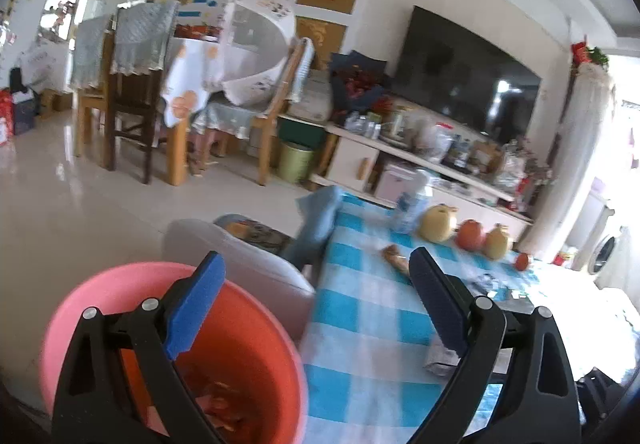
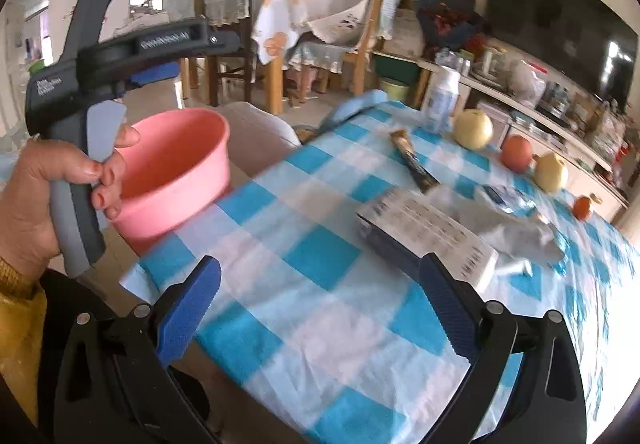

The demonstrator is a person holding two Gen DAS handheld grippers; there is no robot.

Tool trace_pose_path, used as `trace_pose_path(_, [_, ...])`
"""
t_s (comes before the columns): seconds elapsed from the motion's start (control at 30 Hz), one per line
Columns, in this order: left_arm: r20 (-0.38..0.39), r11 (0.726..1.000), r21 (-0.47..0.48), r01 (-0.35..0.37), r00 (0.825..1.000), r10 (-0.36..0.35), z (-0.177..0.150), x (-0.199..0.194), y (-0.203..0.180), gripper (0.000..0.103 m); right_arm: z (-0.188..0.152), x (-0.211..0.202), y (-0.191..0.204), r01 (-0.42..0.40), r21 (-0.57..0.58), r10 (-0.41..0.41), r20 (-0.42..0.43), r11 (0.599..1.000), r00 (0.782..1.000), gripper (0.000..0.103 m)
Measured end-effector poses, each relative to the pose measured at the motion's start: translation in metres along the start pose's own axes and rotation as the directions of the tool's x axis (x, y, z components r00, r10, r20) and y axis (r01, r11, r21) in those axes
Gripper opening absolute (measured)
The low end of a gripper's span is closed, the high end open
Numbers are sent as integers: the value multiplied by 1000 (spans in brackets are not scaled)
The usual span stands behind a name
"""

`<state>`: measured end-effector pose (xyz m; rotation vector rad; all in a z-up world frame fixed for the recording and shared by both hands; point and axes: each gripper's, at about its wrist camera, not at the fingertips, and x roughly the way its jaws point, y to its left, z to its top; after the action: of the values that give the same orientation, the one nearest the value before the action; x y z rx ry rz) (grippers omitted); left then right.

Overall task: Collect trash
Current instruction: 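Move the left tool back to the table toward the white milk carton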

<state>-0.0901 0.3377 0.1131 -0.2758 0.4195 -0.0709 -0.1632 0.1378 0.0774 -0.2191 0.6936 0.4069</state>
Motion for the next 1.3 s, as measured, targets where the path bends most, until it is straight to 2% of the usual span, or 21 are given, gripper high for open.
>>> trace_pose_path(0.13, [-28,997,34,66,997,-65,-11,1,-17,94,-16,-7,-13,36,10,-36,-4,999,999,98])
trace_pose_path(0.33, [-64,984,168,63,997,-53,-27,4,-51,94,-34,-13,-28,56,32,-55,-22,998,998,98])
trace_pose_path(0.67, [-106,976,206,62,994,-41,-39,7,-80,94,-48,-24,-52,85,63,-84,-14,994,996,98])
trace_pose_path(1.3, [-188,946,310,92,981,-34,-73,11,-141,94,-68,-48,-127,129,243,-138,18,961,990,98])
